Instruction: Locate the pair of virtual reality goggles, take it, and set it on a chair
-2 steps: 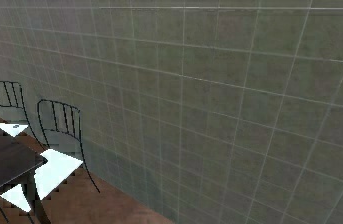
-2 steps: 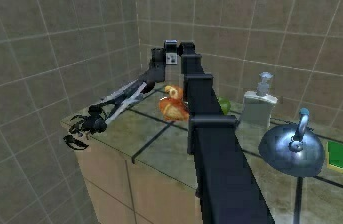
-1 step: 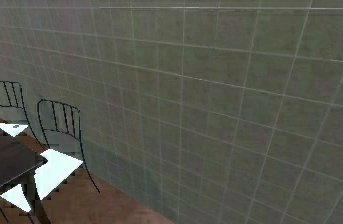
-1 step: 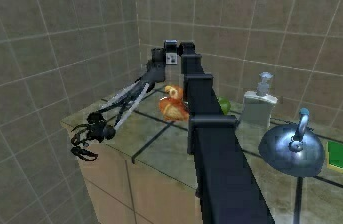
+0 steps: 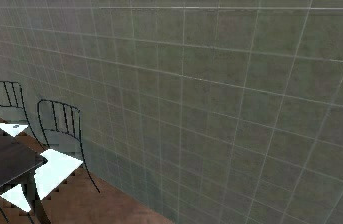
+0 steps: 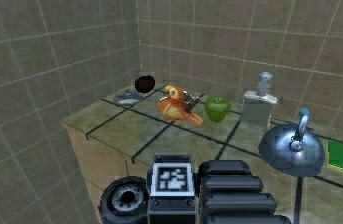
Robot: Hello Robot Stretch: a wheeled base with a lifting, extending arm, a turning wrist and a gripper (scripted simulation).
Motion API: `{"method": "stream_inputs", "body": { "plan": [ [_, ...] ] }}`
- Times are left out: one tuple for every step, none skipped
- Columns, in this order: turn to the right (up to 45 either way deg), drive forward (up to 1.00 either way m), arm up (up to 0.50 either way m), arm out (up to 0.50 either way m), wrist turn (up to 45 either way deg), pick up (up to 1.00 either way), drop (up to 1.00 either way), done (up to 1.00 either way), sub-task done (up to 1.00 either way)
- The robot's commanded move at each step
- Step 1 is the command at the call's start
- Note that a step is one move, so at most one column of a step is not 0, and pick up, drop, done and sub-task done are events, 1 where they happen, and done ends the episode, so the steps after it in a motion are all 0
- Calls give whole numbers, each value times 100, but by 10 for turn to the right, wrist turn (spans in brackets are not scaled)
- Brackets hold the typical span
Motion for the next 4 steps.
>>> {"method": "stream_inputs", "body": {
  "plan": [
    [-450, 0, 0, 0, 0, 0, 0, 0, 0],
    [-450, 0, 0, 0, 0, 0, 0, 0, 0],
    [-390, 0, 0, 0, 0, 0, 0, 0, 0],
    [0, 45, 0, 0, 0, 0, 0, 0, 0]
  ]
}}
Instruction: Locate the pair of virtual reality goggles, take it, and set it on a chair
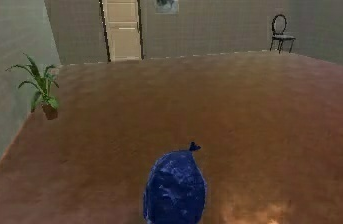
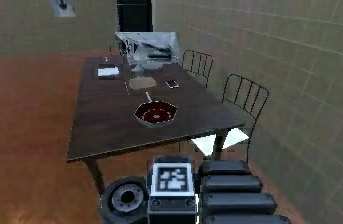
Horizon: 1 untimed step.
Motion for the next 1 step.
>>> {"method": "stream_inputs", "body": {
  "plan": [
    [360, 0, 0, 0, 0, 0, 0, 0, 0]
  ]
}}
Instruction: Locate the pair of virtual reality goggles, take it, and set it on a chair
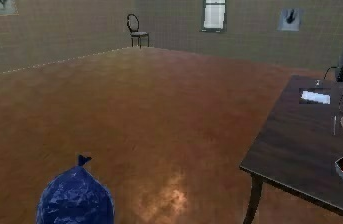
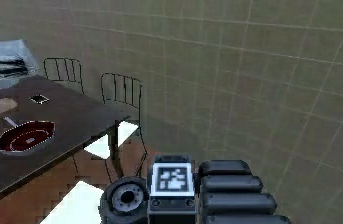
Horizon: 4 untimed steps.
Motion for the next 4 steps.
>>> {"method": "stream_inputs", "body": {
  "plan": [
    [0, 50, 0, 0, 0, 0, 0, 0, 0],
    [390, 0, 0, 0, 0, 0, 0, 0, 0],
    [0, 0, 0, 40, 0, 0, 0, 0, 0],
    [0, 0, 0, 0, 390, 0, 0, 0, 0]
  ]
}}
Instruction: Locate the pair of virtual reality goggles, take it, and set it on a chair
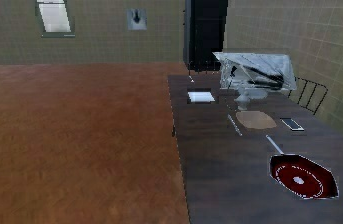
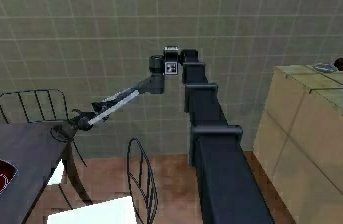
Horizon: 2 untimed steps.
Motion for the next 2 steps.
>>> {"method": "stream_inputs", "body": {
  "plan": [
    [0, 0, -38, 0, 0, 0, 0, 0, 0],
    [0, 0, -32, 0, 0, 0, 0, 0, 0]
  ]
}}
